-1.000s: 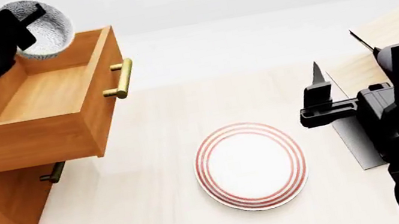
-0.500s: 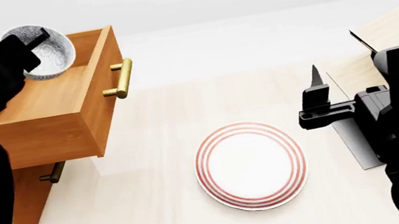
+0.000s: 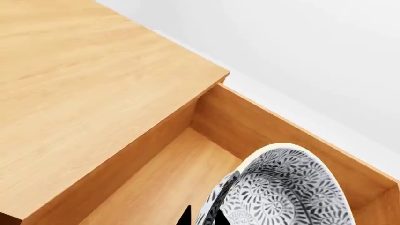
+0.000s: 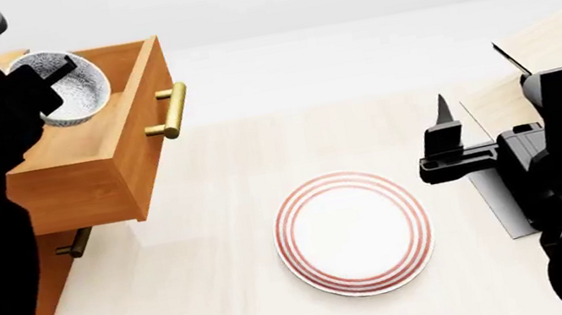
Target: Open the top drawer of the cabinet and put the bowl in it.
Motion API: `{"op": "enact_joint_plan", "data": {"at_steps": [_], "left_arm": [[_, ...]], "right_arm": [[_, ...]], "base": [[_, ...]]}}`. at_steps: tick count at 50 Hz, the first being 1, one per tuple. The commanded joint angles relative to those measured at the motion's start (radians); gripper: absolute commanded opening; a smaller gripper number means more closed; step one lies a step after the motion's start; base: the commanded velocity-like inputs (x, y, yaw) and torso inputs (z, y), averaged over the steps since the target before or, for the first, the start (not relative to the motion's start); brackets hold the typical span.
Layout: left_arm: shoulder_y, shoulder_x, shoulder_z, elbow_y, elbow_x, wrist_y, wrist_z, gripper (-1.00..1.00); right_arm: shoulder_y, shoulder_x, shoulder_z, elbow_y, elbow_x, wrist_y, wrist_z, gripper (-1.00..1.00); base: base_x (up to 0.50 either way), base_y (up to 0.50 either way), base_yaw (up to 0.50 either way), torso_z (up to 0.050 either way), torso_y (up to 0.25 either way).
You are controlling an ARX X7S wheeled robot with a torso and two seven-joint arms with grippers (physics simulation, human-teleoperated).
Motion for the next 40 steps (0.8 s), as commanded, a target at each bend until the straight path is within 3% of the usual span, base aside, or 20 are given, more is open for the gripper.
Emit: {"op": "enact_joint_plan", "data": {"at_steps": [1,4,5,33,35,40], "left_arm": [[0.002,0.006,-0.089,0.001,0.096,-0.002,0.011,-1.0],[0.001,0.007,-0.103,0.001,0.111,-0.004,0.016,-1.0],[0.001,0.008,-0.107,0.001,0.116,-0.005,0.018,1.0],[-0.114,0.007,-0.114,0.006,0.191,-0.006,0.102,1.0],[-0.108,0.012,-0.107,0.054,0.191,-0.029,0.118,1.0],[0.029,0.048,-0.087,0.472,0.189,-0.266,0.158,1.0]], "right_arm": [[0.001,0.0,-0.005,0.002,-0.001,-0.003,0.001,1.0],[0.002,0.0,-0.006,0.002,0.0,-0.002,0.002,1.0],[0.002,0.0,-0.006,0.003,0.001,-0.001,0.003,1.0],[0.017,0.003,-0.01,0.003,0.011,0.001,0.009,1.0],[0.017,0.004,-0.009,0.0,0.012,0.001,0.011,1.0],[0.015,0.005,-0.006,-0.003,0.014,-0.001,0.014,1.0]], "base": [[0.0,0.0,0.0,0.0,0.0],[0.0,0.0,0.0,0.0,0.0],[0.0,0.0,0.0,0.0,0.0],[0.0,0.0,0.0,0.0,0.0],[0.0,0.0,0.0,0.0,0.0],[0.0,0.0,0.0,0.0,0.0]]}}
